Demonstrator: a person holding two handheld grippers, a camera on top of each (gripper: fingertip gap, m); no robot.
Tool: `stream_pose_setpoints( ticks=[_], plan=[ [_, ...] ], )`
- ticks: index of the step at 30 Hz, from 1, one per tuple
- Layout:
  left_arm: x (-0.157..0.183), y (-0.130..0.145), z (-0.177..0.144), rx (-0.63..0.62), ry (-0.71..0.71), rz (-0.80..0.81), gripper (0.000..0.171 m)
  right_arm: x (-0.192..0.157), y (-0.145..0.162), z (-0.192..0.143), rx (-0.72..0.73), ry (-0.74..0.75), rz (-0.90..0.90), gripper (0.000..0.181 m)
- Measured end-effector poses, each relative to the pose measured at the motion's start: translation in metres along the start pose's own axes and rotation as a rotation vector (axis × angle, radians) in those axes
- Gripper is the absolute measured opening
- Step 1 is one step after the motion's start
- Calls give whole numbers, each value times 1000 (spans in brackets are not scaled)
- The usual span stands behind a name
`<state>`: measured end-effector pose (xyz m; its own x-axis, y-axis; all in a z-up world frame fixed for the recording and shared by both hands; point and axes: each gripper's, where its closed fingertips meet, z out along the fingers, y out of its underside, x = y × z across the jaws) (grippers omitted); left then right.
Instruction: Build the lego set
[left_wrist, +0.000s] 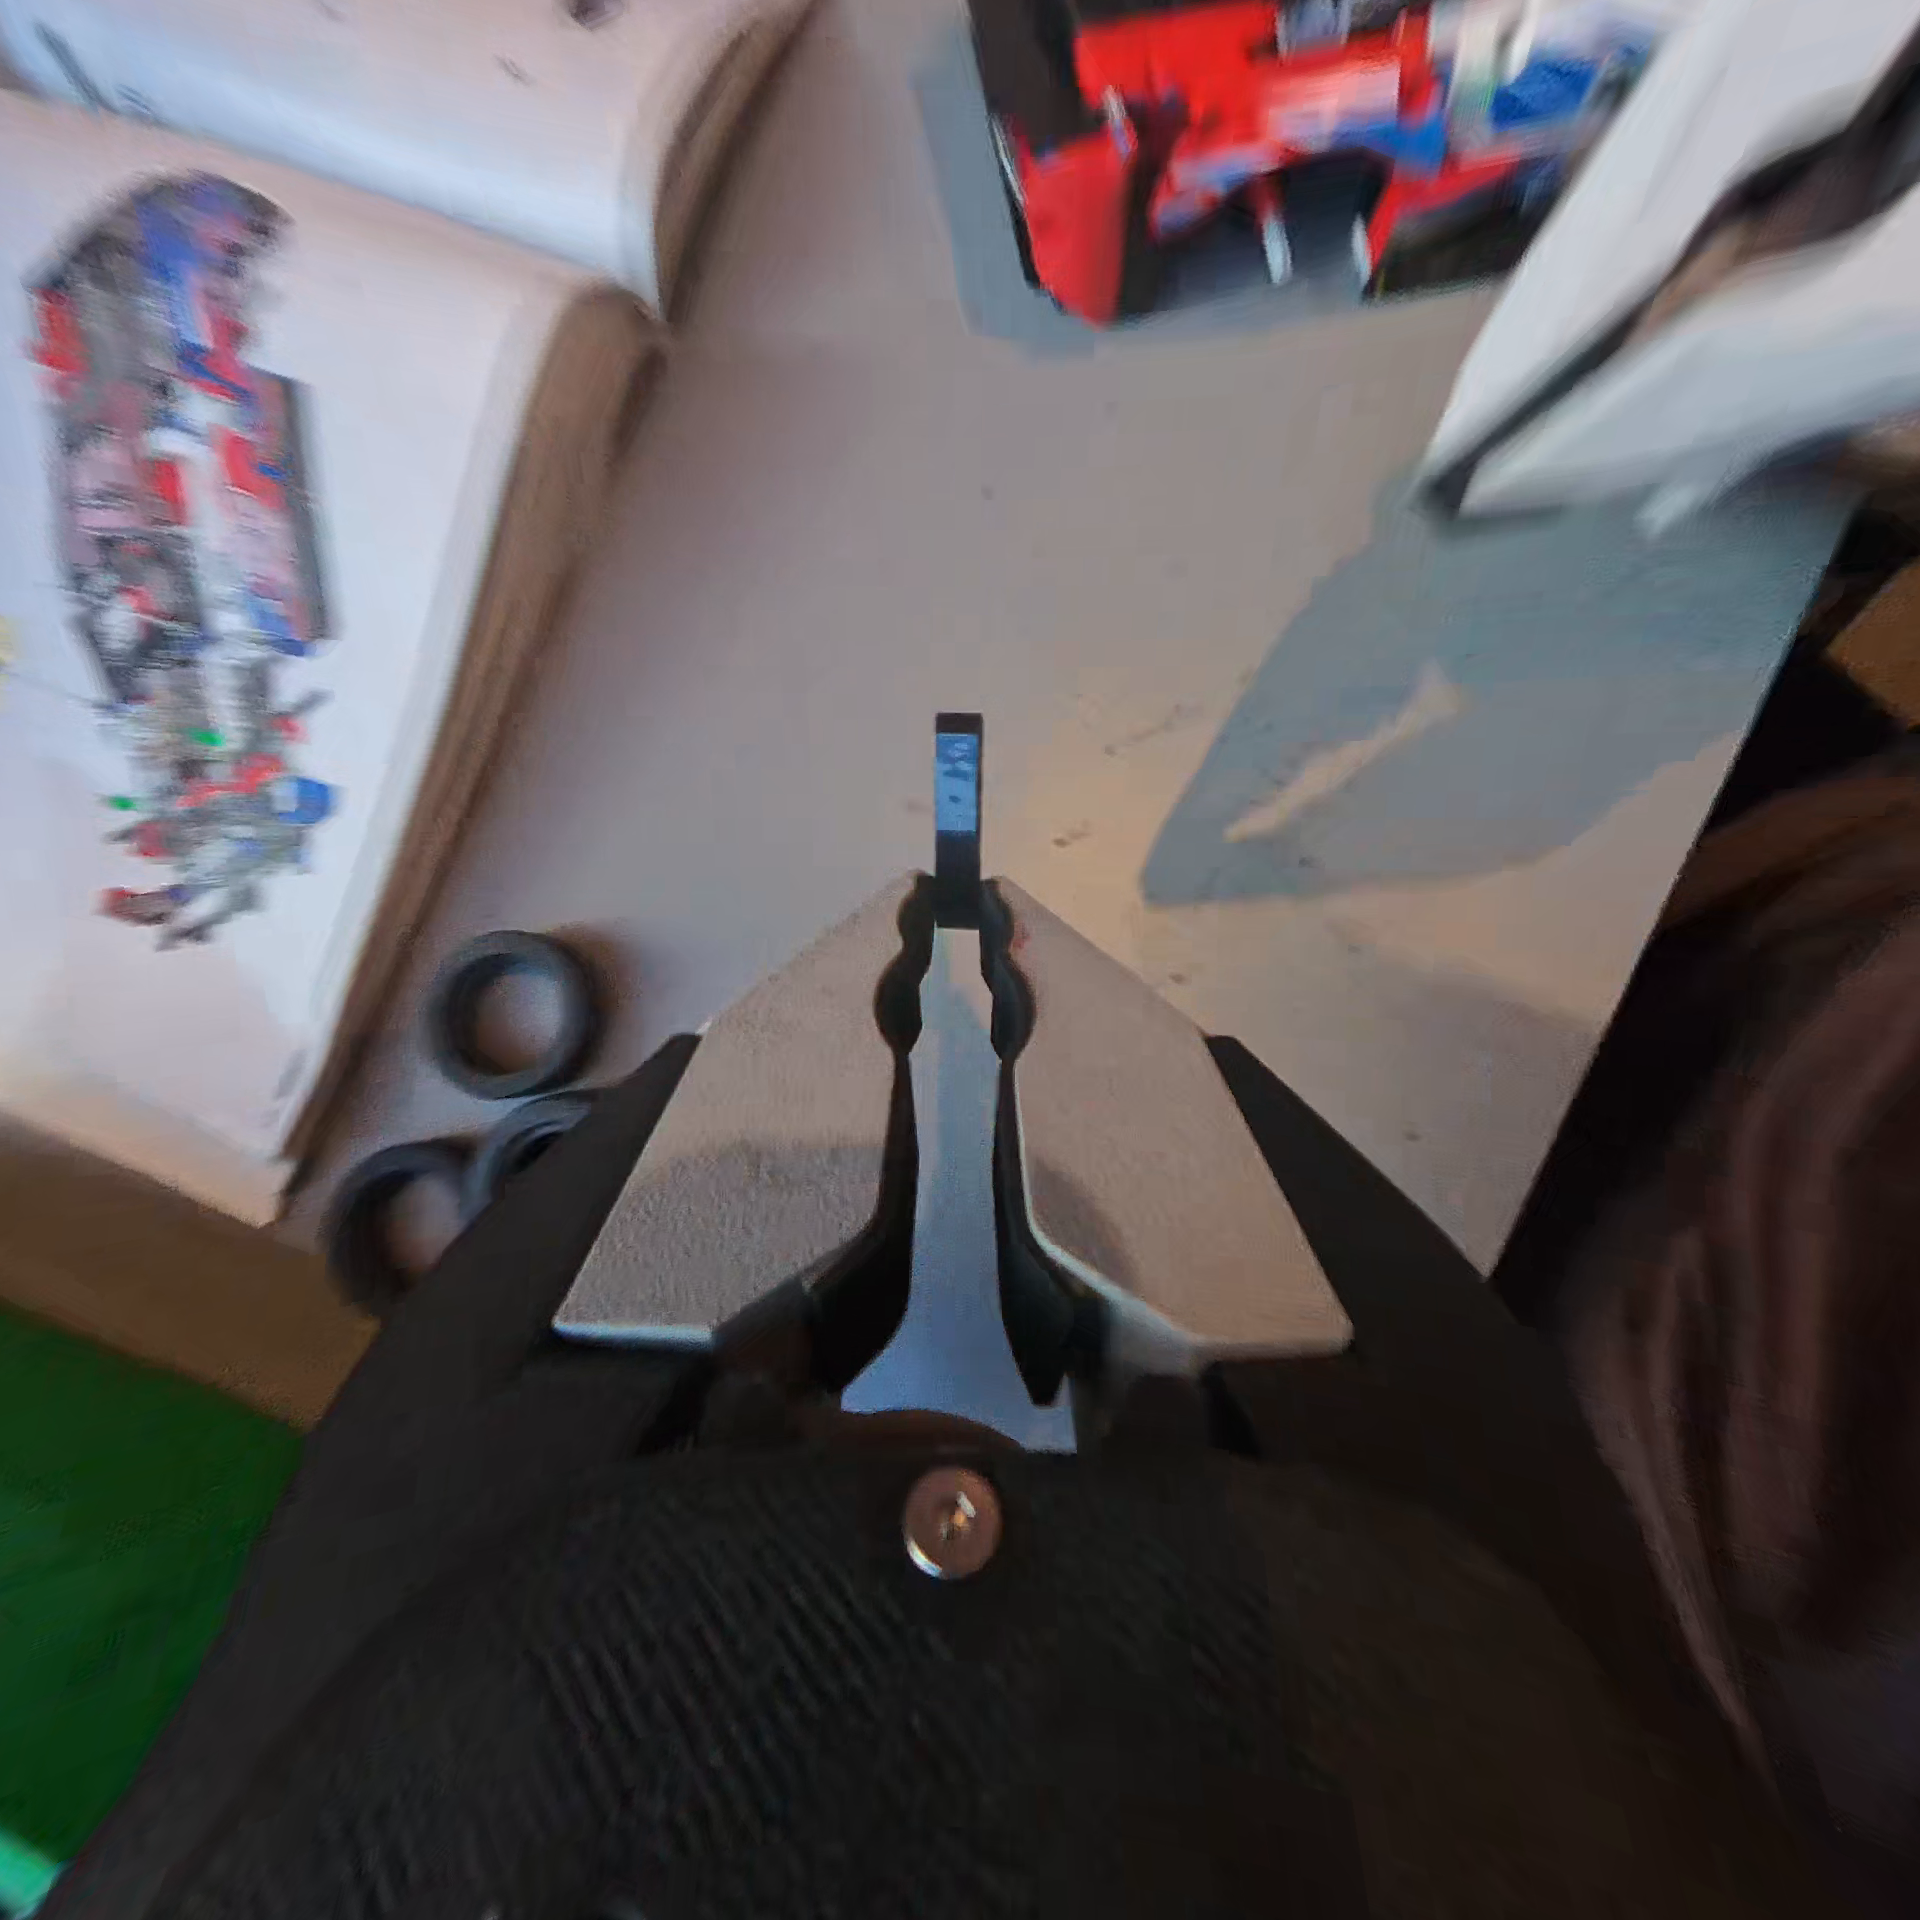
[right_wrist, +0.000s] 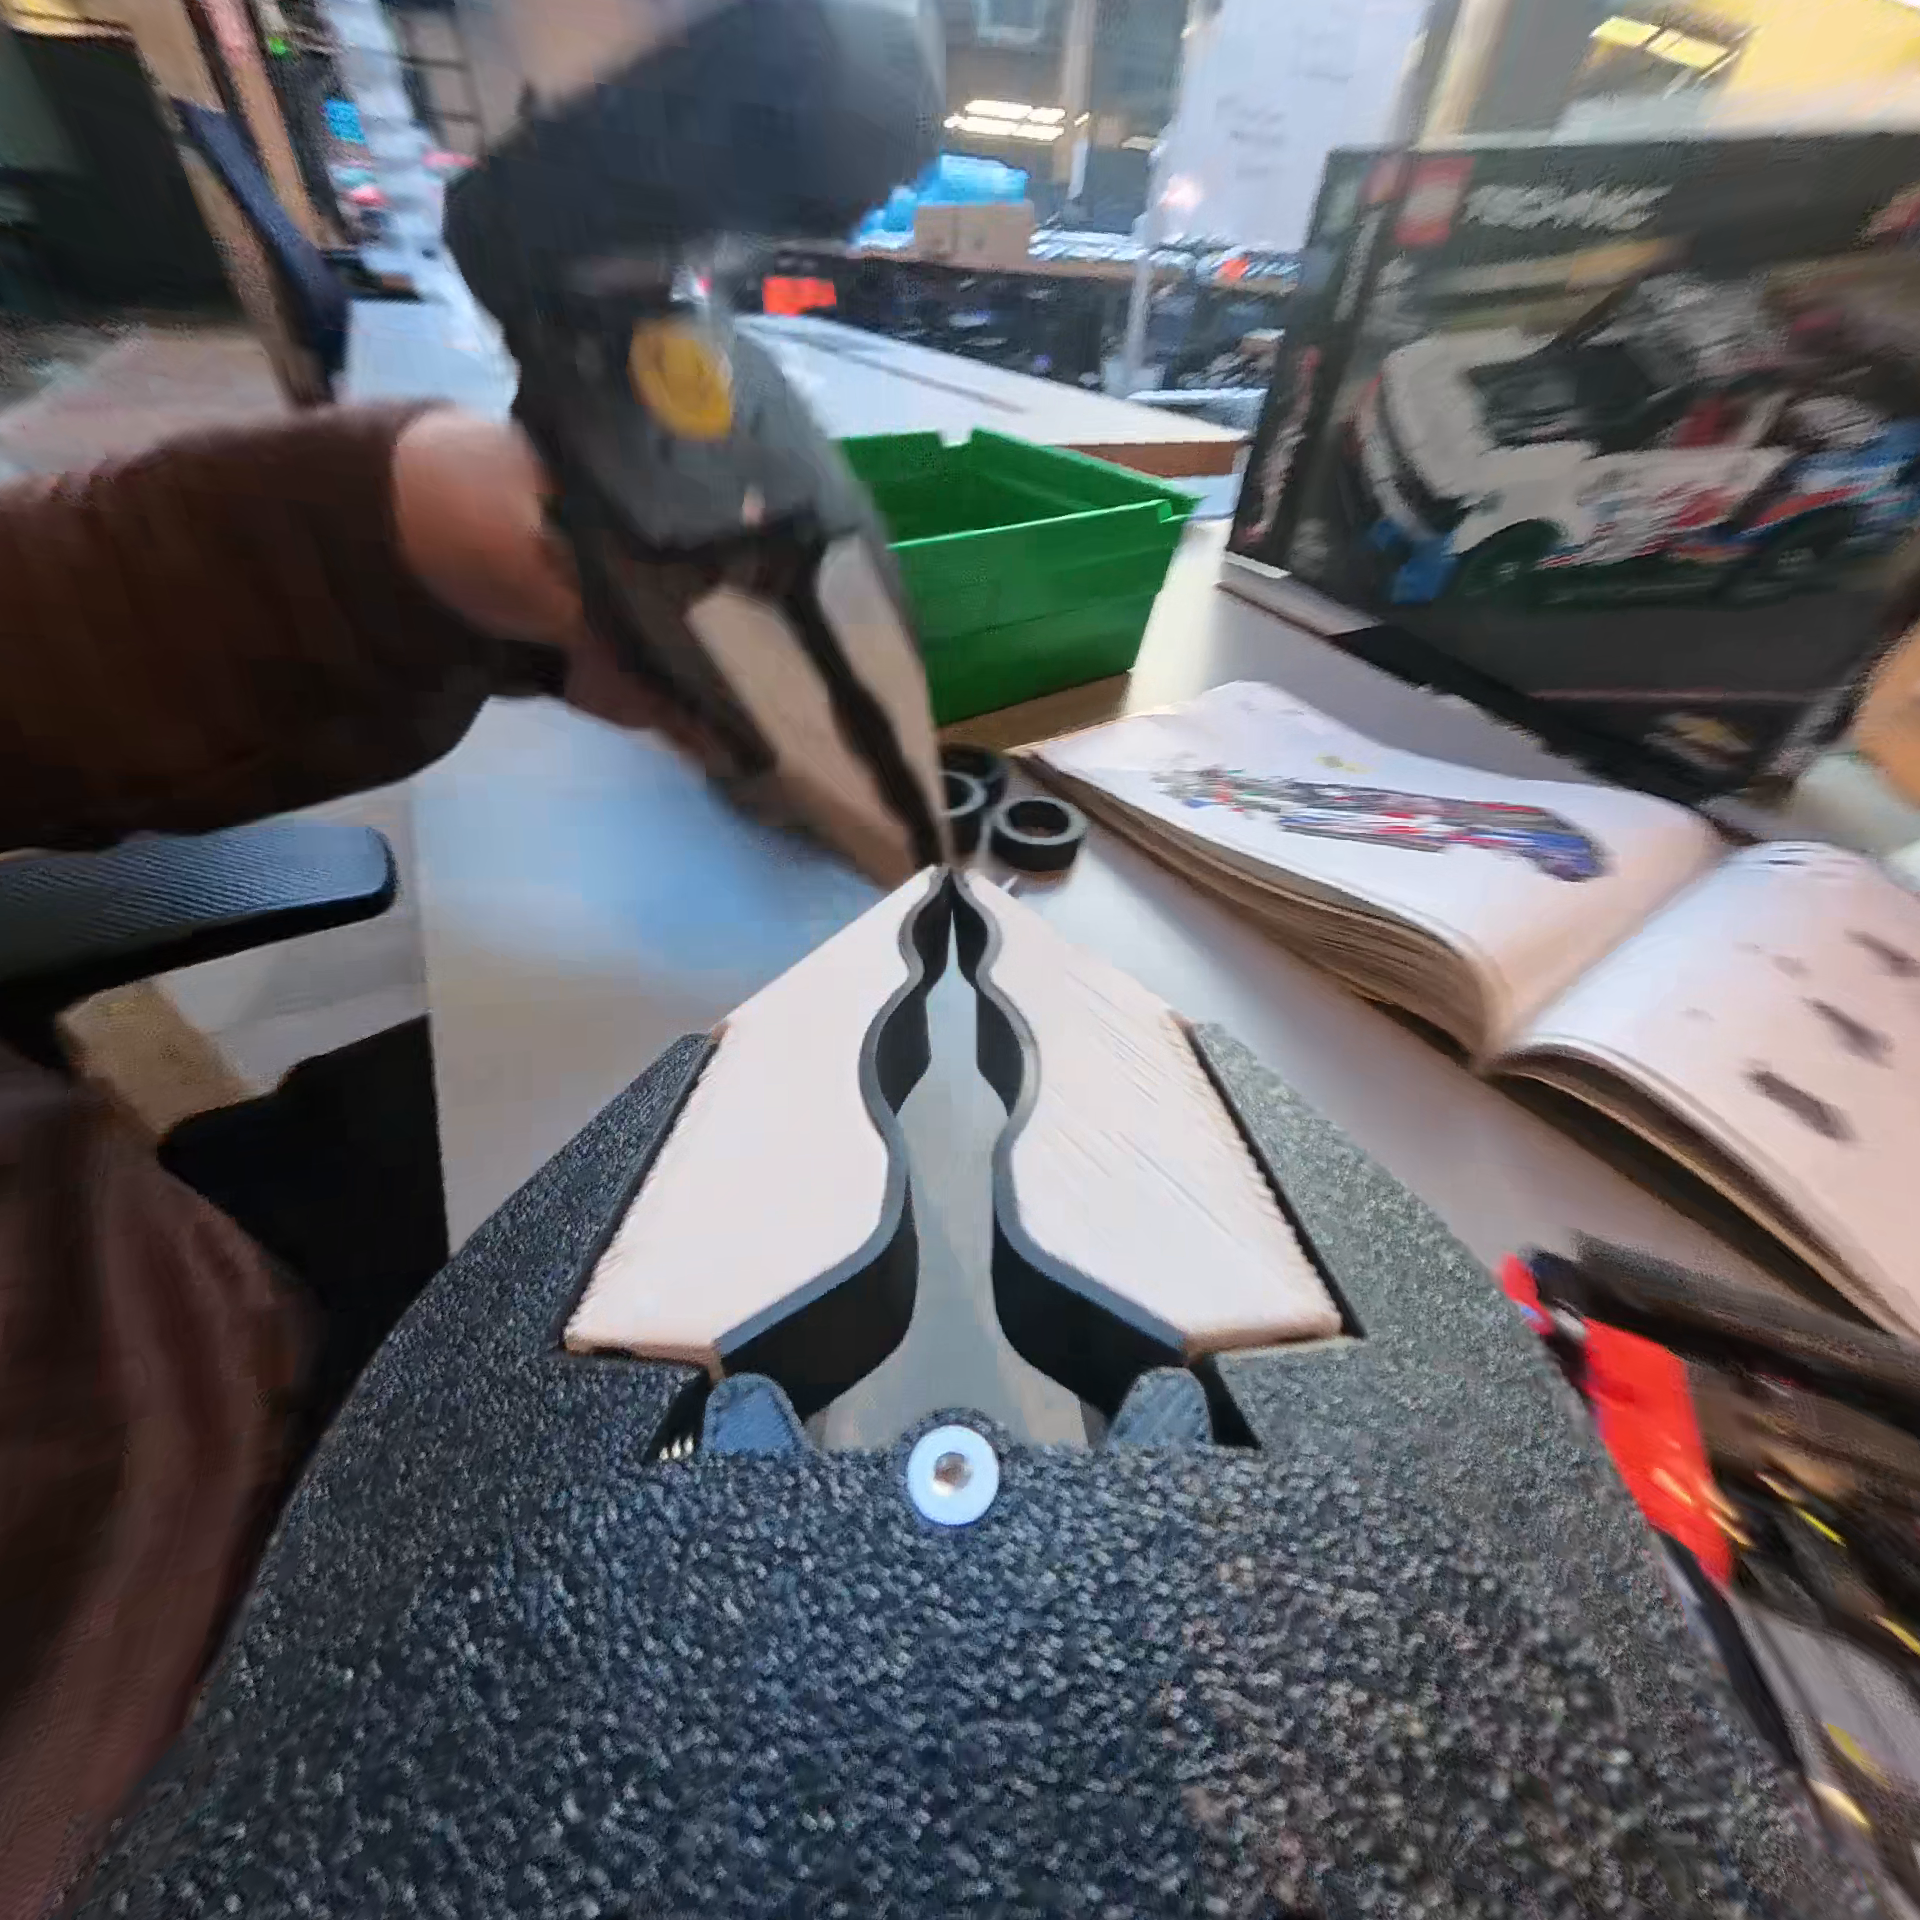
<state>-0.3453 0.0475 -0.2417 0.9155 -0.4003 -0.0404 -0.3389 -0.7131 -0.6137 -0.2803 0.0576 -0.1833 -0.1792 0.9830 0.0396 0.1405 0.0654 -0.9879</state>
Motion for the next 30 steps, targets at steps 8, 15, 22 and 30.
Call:
stream_pose_setpoints(
  ticks=[8,15,22,30],
  plan=[
    [26,28,50,-89,-35,24,11,13,16,-23,-33,107,-88,0],
    [25,21,39,169,-75,-106,26,11,34,-11,-89,92,-73,0],
    [19,19,11,368,-133,-166,22,12,40,1,-110,96,-63,0],
    [26,20,15,355,-43,-178,14,8,43,6,-129,79,-84,0]
  ],
)
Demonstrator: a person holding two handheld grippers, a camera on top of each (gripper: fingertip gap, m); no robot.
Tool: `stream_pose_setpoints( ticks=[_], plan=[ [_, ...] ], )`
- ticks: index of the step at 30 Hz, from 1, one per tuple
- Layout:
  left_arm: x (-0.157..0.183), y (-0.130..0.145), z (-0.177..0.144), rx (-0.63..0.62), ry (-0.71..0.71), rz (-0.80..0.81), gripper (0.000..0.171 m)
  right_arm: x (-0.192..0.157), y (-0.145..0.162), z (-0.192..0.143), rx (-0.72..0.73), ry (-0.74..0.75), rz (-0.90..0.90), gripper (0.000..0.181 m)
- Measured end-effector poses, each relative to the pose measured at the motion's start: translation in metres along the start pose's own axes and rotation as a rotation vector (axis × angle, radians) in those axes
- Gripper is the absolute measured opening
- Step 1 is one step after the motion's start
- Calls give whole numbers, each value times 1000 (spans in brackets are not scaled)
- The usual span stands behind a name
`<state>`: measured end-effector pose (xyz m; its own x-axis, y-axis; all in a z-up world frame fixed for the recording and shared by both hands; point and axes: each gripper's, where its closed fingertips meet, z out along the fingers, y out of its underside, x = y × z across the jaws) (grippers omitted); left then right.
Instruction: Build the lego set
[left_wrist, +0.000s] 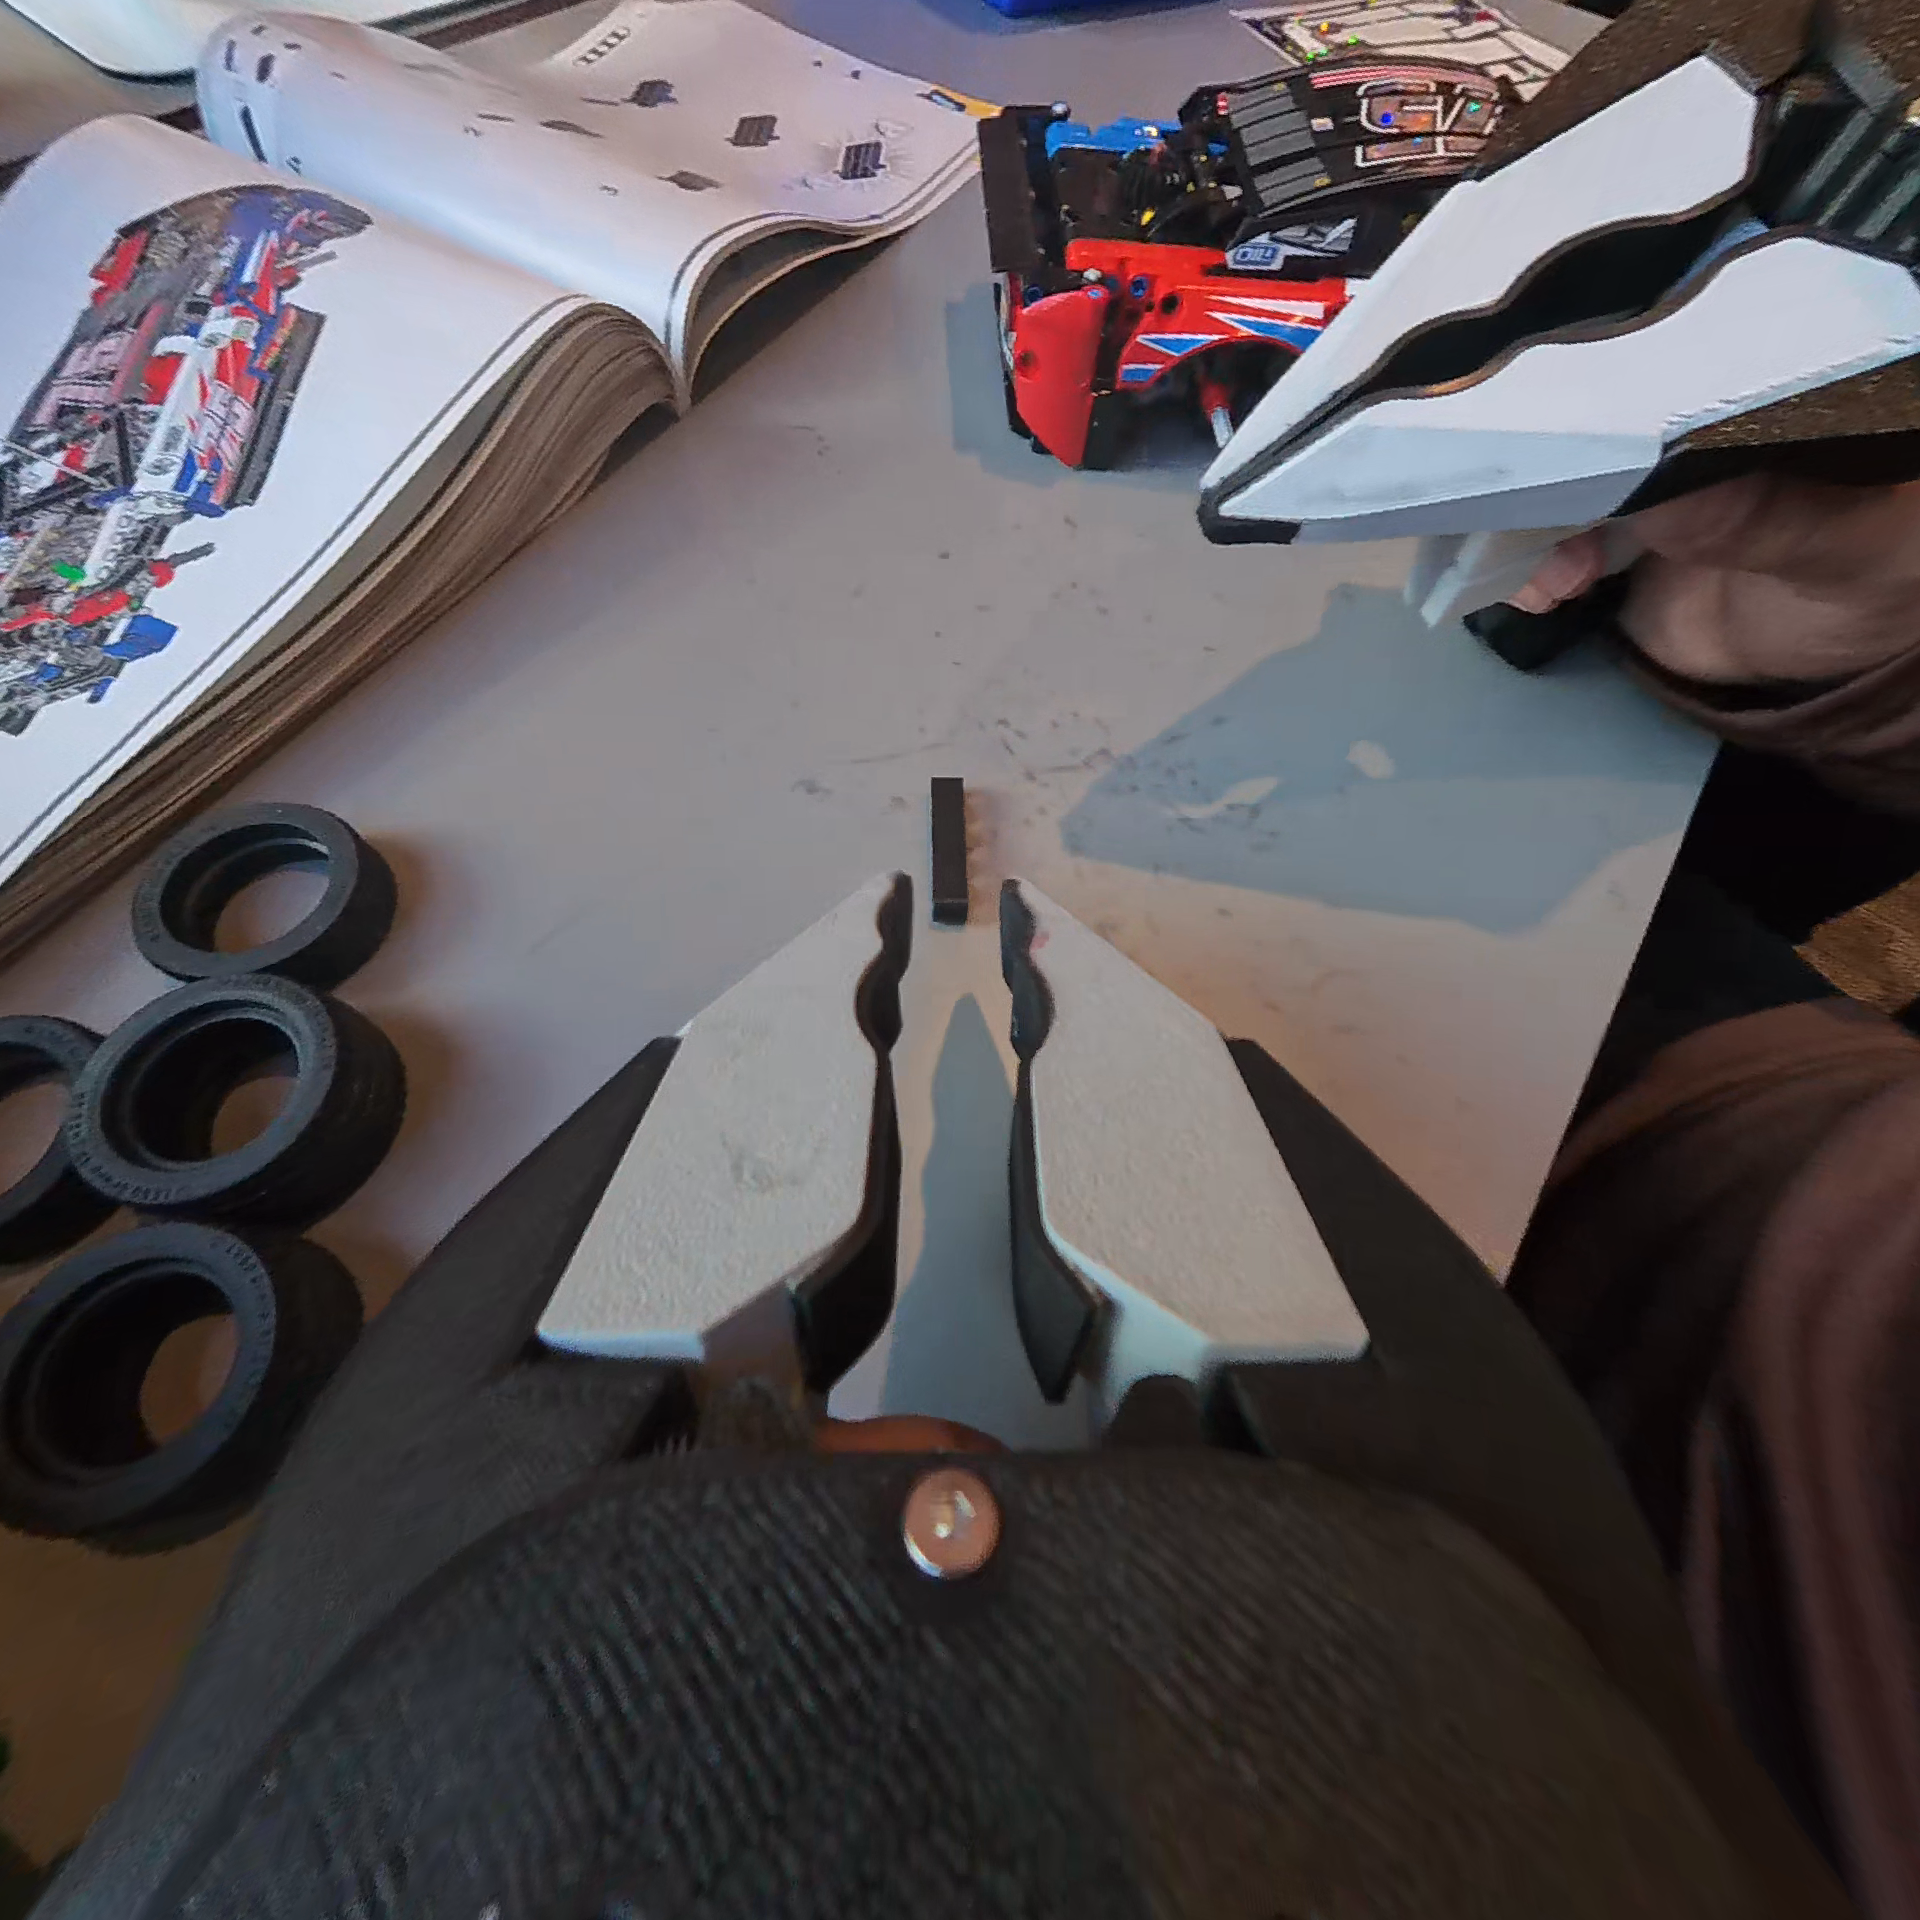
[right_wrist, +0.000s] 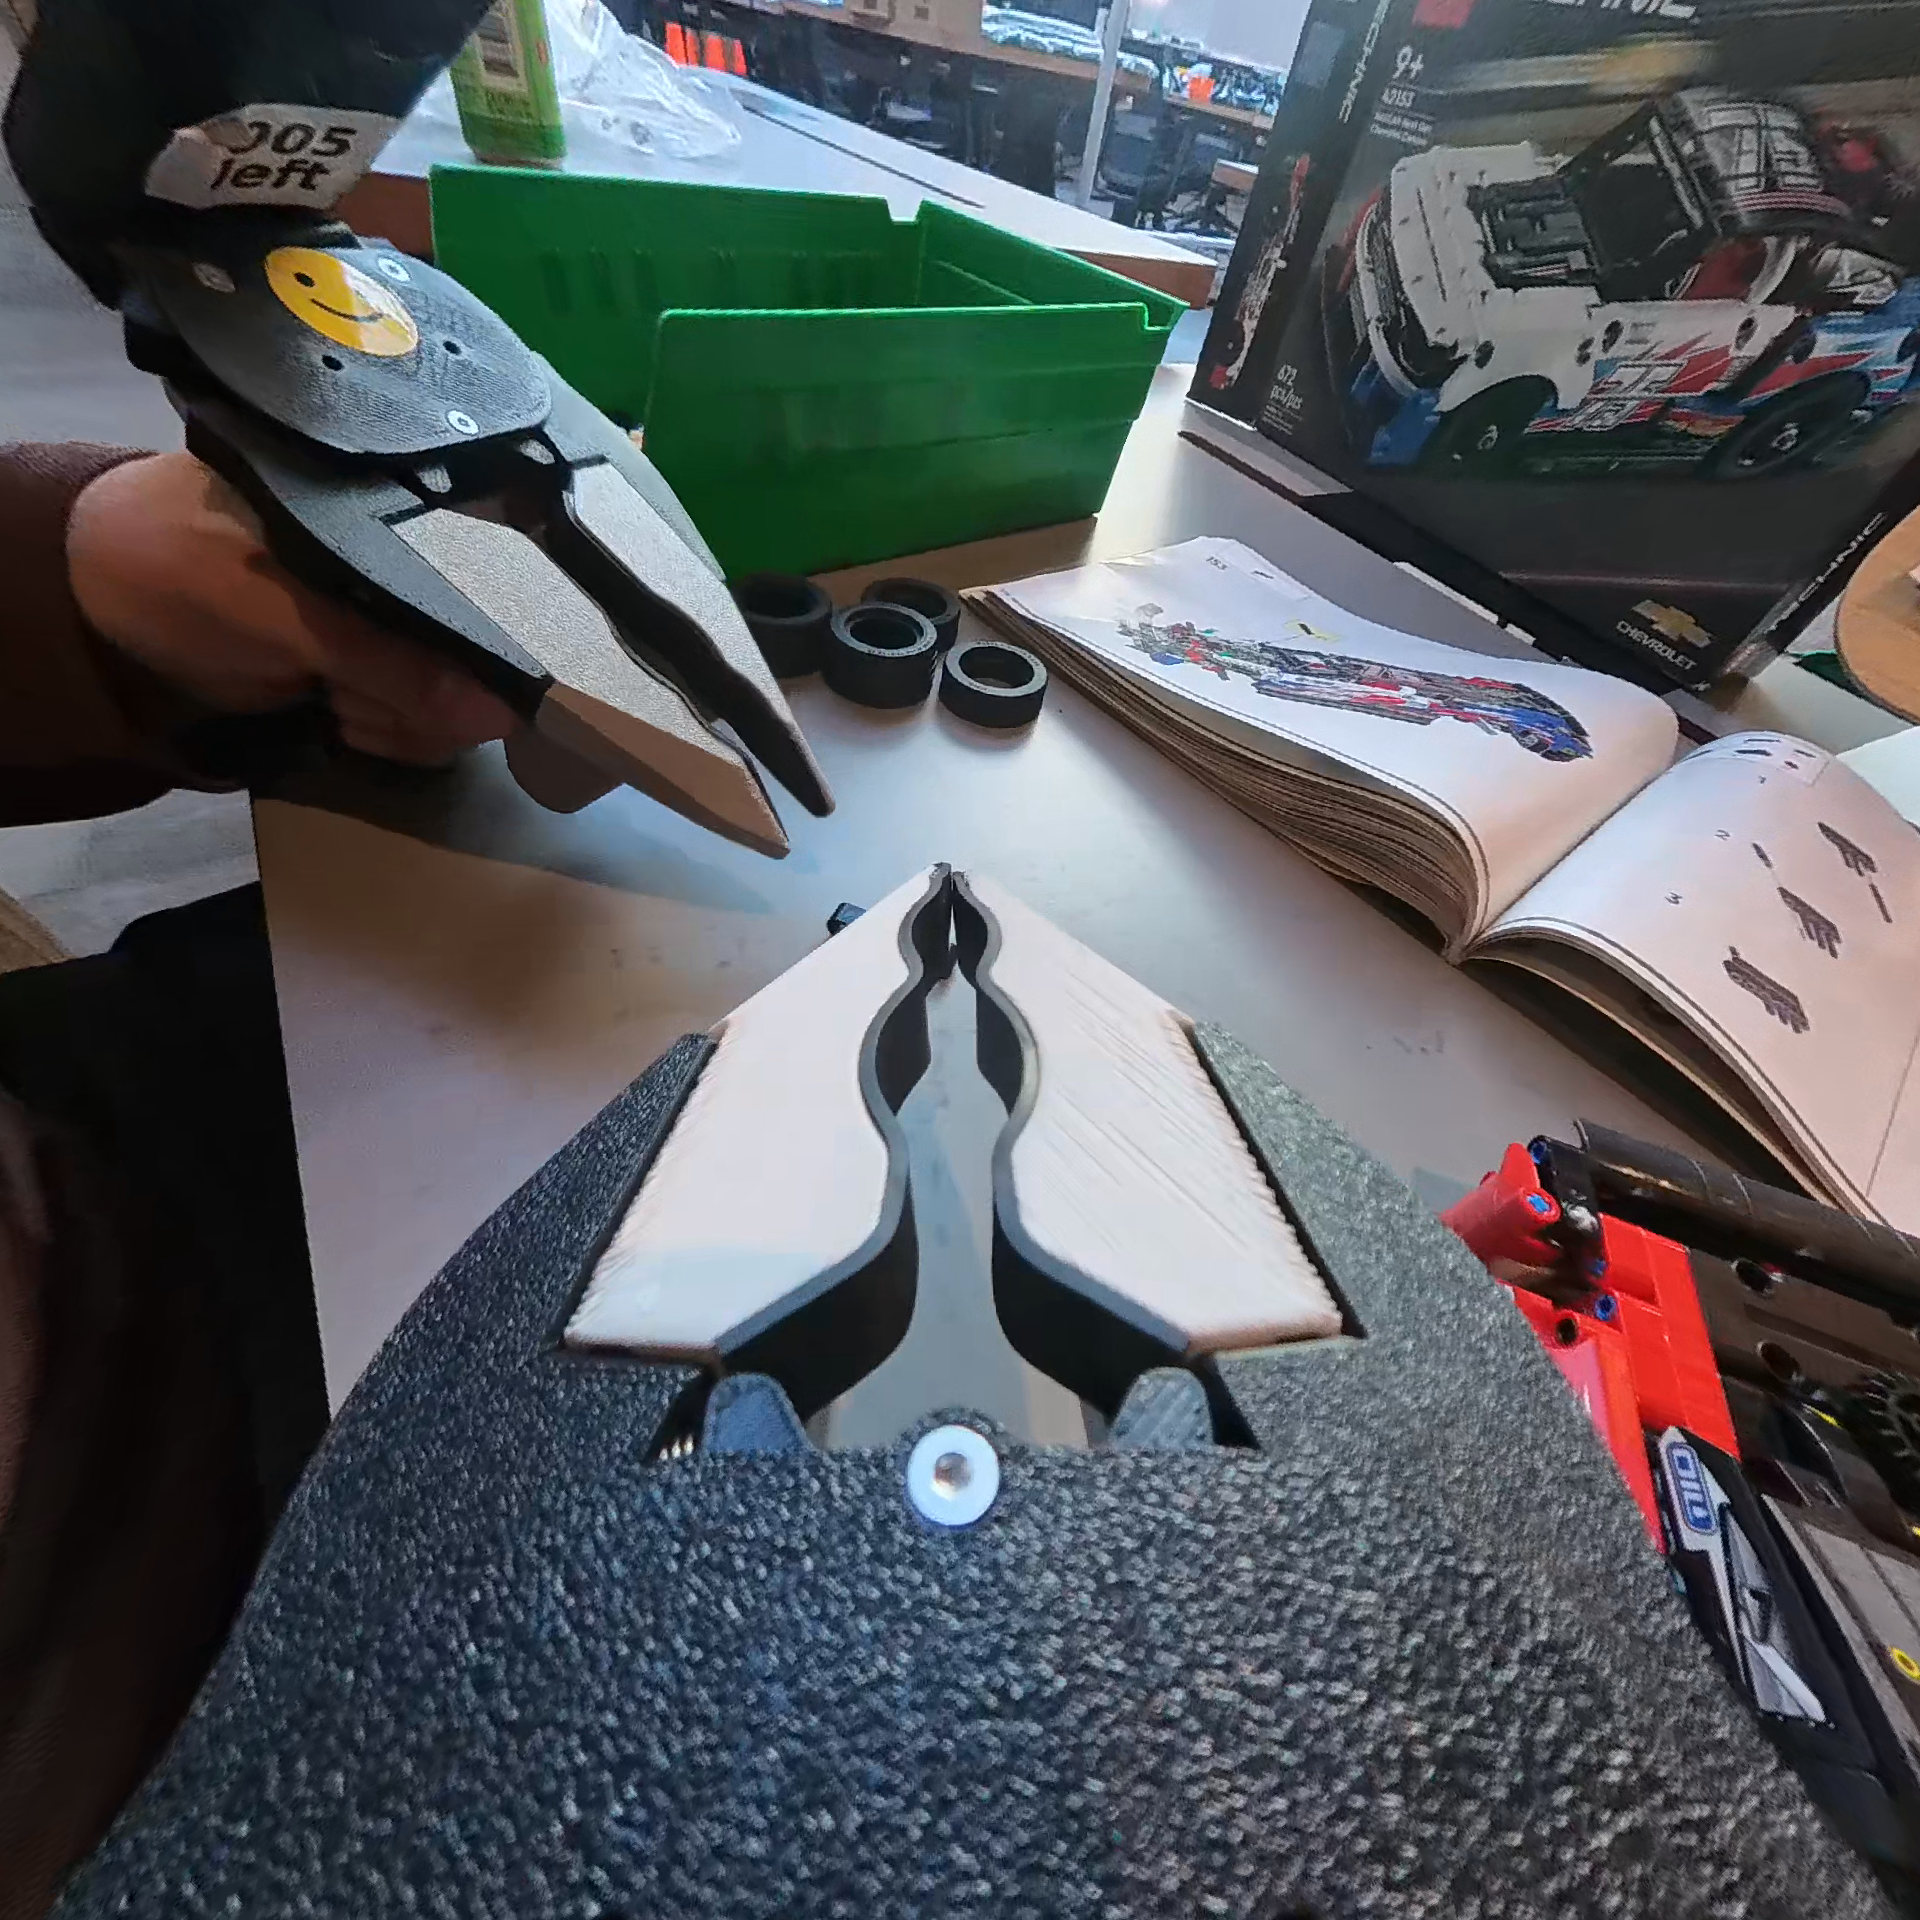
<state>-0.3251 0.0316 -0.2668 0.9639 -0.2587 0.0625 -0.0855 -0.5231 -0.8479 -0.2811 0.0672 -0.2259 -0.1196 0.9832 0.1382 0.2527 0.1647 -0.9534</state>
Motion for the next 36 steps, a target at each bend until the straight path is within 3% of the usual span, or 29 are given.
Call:
stream_pose_setpoints(
  ticks=[6,10,13,18,21,25,36],
  plan=[
    [0,-5,-2,35,27,-19,14,-4,9,7,-65,-51,23,7],
    [1,-8,-3,59,3,22,13,-7,25,18,-183,-71,23,47],
    [4,-17,-7,124,-14,82,8,-7,31,21,-221,-81,38,58],
    [1,-19,-8,143,-36,76,17,-5,30,20,-215,-58,41,65],
    [1,-23,-12,174,-35,76,20,-3,33,22,-237,-49,50,88],
    [3,-28,-17,224,-46,107,22,-1,36,23,-254,-55,92,91],
    [9,-26,-14,207,-17,138,21,-6,32,20,-231,-102,145,92]
  ],
)
